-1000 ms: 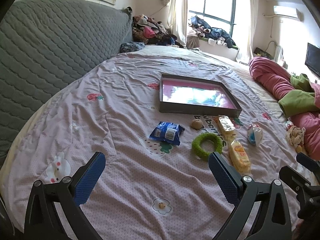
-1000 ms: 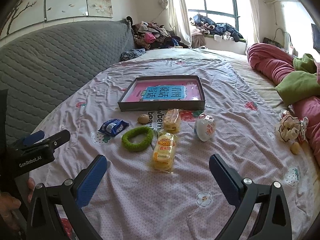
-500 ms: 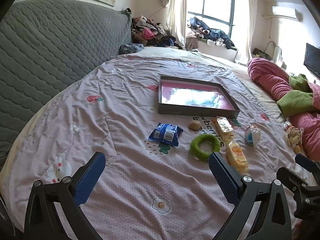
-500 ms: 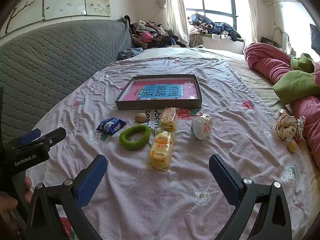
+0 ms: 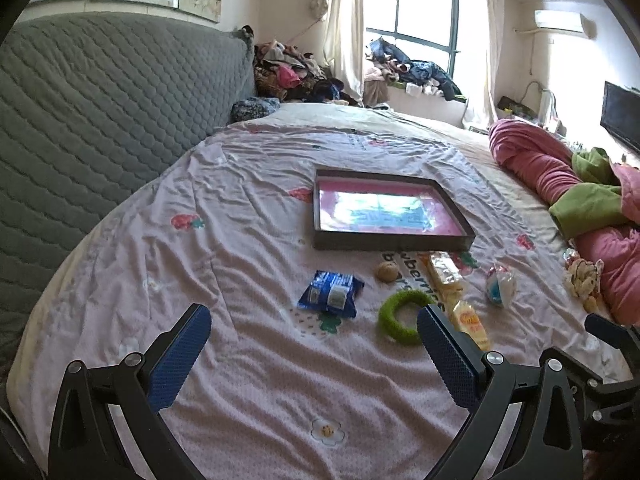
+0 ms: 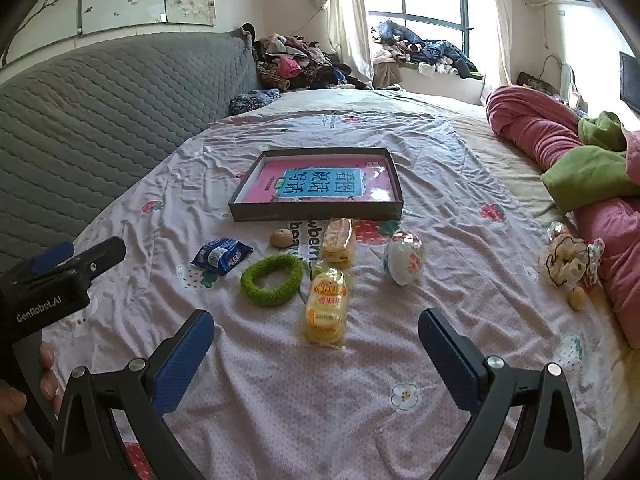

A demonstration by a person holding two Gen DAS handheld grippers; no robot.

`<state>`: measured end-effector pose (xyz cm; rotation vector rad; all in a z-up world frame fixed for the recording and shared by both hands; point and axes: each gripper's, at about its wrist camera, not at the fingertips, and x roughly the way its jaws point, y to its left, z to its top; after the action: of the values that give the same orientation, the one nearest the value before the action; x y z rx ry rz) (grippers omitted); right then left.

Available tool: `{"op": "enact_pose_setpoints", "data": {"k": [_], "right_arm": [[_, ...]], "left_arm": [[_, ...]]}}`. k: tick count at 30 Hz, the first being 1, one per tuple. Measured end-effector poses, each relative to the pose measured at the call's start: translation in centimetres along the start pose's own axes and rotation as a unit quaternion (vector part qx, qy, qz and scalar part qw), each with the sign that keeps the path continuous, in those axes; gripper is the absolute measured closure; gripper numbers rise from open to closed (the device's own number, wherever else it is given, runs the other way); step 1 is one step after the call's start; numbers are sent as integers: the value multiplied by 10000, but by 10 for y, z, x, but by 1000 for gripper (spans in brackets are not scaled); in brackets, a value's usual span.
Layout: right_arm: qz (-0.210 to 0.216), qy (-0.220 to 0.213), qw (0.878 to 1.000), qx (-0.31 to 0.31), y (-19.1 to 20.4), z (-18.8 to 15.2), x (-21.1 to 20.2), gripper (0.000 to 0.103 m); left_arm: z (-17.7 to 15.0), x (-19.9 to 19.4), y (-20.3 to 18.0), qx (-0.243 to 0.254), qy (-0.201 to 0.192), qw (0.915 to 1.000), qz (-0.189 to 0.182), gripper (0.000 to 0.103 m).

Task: Organize objects
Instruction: 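Move both open grippers toward the blue packet and yellow bread packet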

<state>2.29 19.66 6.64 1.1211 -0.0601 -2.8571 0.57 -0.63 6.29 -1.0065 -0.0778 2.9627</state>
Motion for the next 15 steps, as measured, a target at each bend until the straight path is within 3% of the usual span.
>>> {"op": "enact_pose_setpoints", "data": {"k": [15], "right_arm": [[-154,348,9992,-77,6,8,41,0]], "left_arm": [[10,54,-2,148,217,9996,51,0]]}}
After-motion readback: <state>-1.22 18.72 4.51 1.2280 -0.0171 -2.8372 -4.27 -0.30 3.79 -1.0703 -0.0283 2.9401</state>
